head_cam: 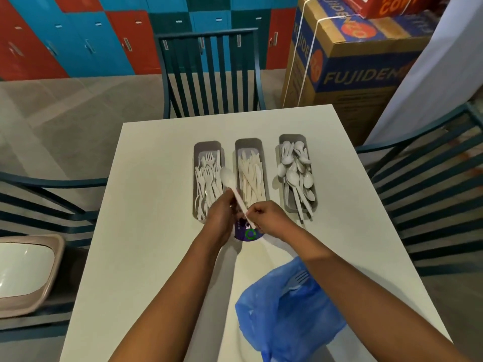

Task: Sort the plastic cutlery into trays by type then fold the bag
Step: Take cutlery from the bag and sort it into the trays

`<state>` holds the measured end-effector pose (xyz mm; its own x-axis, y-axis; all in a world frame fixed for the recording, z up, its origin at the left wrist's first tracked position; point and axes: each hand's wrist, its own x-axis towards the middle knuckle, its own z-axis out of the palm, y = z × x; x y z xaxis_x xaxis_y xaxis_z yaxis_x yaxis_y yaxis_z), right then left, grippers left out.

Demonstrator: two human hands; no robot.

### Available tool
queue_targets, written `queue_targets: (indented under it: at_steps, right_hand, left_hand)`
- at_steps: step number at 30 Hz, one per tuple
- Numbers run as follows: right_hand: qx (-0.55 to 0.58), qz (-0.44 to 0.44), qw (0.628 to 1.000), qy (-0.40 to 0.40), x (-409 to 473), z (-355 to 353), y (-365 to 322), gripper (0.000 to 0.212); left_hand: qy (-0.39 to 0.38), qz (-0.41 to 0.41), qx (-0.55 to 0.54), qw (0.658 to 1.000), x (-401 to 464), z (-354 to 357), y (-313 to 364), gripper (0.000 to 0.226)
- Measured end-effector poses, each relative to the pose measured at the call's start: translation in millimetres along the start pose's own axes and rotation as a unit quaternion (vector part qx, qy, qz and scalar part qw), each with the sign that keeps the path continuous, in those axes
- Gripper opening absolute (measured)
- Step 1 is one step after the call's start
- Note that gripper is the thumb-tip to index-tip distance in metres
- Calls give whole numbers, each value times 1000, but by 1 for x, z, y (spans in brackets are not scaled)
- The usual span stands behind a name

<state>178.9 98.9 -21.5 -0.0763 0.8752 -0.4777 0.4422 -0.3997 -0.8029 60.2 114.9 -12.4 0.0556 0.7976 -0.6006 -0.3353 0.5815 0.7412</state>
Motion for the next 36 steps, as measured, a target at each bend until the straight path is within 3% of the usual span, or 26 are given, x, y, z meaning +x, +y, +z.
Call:
queue_targets:
  at_steps: [3,6,9,14,18,21,28,36]
  right_hand:
    - [1,1,998,71,-4,-20,10,17]
    - [-10,19,993,120,-6,-40,24,18]
    - [-22,37,986,162,-9,-58,37,20]
    - [-28,53,973,222,-9,-80,51,39]
    - [-10,58,968,244,-1,-97,48,38]
    - [-4,57,966,252,8,-110,43,25]
    - [-36,60,970,234,37,-131,29,34]
    - [-67,123,968,208,72,-143,15,29]
  left_hand:
    - [21,33,208,977,-8,6,-18,17]
    - [-7,79,430,899,-13,1,-45,18]
    - [-27,82,576,813,-15,-9,-71,22]
    - [-25,128,670,731,-13,-27,-98,31]
    - [-38,167,729,663,-6,-39,-108,50]
    - [-36,157,767,622,-1,-42,-109,63]
    - [-60,94,800,590,8,-52,-120,93]
    - [-74,74,808,580,13,-52,-120,79]
